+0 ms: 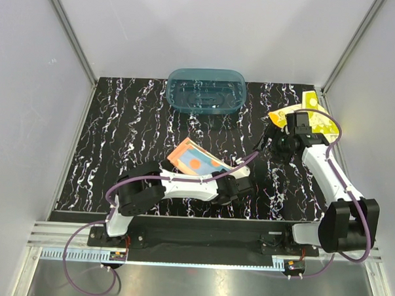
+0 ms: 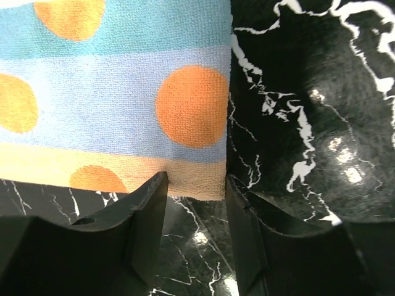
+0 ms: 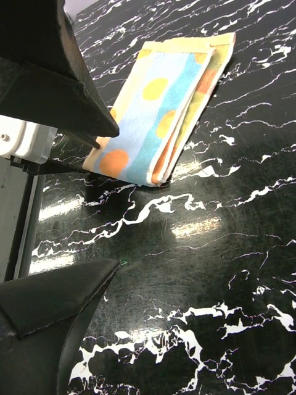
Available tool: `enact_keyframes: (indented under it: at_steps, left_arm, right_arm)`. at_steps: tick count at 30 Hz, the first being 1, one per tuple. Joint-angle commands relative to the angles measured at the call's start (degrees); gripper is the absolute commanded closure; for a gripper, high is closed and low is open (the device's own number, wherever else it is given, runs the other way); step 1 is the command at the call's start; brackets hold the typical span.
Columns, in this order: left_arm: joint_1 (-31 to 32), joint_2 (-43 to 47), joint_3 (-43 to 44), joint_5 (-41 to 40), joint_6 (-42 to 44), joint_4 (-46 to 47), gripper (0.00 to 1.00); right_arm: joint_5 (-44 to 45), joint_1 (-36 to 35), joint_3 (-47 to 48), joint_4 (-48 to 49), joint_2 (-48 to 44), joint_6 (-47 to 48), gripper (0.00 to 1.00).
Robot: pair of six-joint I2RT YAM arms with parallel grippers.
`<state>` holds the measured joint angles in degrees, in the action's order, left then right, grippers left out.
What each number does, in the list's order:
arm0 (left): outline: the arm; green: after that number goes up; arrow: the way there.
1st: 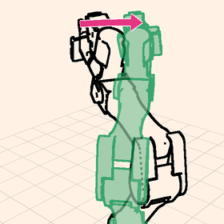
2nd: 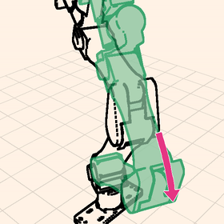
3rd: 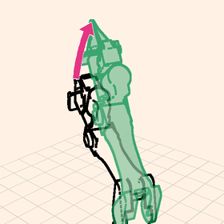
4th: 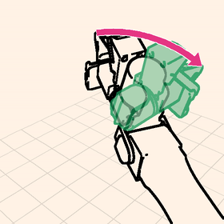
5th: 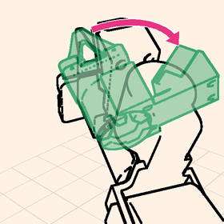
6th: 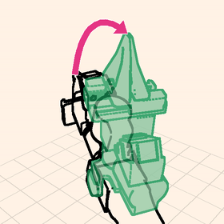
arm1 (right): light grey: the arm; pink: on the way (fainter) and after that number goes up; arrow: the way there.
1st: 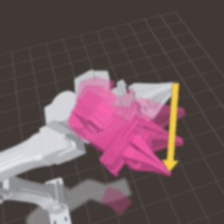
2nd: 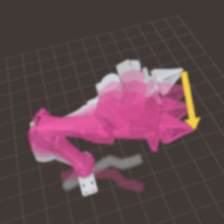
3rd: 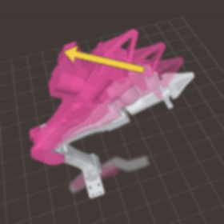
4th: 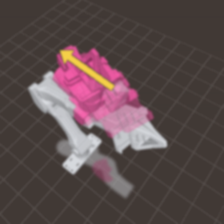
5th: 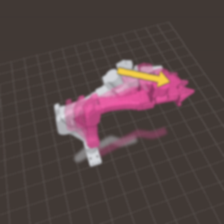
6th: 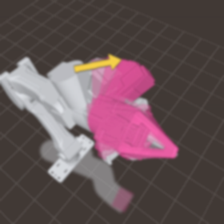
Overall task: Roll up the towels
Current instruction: Roll the towel
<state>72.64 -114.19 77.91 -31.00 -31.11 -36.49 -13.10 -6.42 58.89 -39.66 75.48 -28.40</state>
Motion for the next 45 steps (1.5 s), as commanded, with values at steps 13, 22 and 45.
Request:
enact_keyframes:
  at_steps: [13,22,45]
  left_arm:
    - [1.8,-3.0,2.1,-4.6,2.3,0.1,0.55]
    - [1.7,-3.8,-0.1,-6.0,1.1,1.5,0.74]
    - [-6.5,16.4,-13.4,13.7,-0.2,16.3,1.0]
  right_arm:
    - [-2.1,0.3,1.1,2.1,1.8,0.0,0.14]
    - [-3.9,0.3,1.7,1.6,2.7,1.3,0.13]
    - [-33.2,-6.9,-11.3,26.2,16.6,-11.6,0.12]
